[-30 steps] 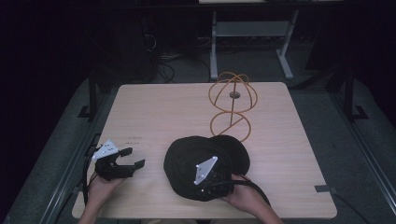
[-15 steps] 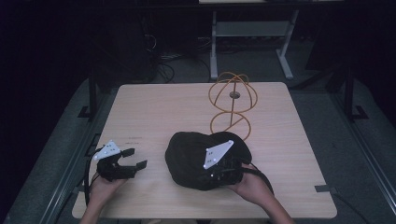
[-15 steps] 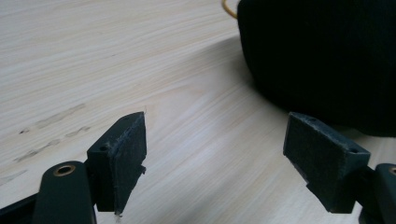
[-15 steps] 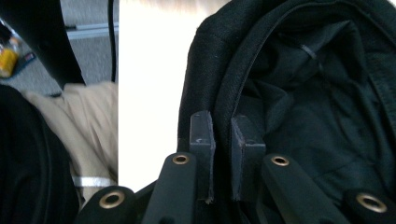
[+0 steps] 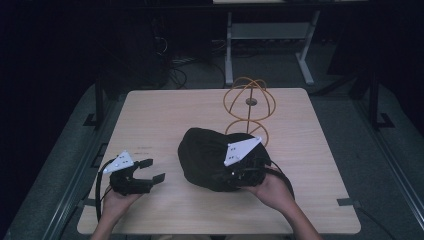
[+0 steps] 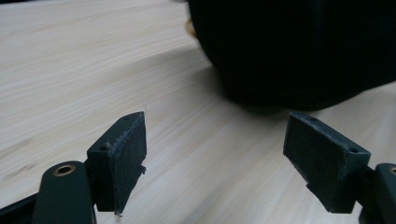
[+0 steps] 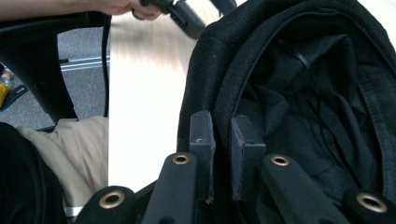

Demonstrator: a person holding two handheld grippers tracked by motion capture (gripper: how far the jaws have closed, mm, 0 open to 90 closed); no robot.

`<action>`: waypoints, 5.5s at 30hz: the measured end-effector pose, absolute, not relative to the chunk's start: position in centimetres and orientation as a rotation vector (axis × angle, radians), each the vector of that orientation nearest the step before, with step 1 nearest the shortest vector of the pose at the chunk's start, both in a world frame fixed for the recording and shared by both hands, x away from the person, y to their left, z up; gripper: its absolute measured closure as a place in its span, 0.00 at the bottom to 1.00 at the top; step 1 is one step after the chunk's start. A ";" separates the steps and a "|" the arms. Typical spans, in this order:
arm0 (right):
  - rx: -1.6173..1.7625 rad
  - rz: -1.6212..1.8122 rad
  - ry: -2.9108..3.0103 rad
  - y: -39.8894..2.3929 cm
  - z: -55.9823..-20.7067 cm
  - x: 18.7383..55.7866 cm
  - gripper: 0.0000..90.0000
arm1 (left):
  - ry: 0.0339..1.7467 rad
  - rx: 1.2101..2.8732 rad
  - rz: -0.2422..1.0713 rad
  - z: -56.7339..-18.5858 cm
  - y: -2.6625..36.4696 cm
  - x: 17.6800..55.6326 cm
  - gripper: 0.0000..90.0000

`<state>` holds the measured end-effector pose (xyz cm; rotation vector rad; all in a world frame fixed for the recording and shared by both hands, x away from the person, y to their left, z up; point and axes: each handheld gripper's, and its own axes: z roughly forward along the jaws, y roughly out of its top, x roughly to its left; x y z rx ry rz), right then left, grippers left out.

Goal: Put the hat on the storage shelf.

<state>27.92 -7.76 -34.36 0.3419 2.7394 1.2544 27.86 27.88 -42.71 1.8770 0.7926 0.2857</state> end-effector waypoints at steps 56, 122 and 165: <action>0.320 1.478 2.648 -8.2 -28.7 29.3 0.88 | 0.421 1.775 0.469 -33.9 21.9 27.8 0.96; 0.930 1.462 2.425 -23.6 -38.5 29.2 0.33 | 0.505 1.831 0.376 -24.7 22.6 34.3 0.96; 1.076 1.466 2.311 -29.2 -39.9 28.9 0.30 | 0.468 1.929 0.314 -19.0 14.1 44.3 0.96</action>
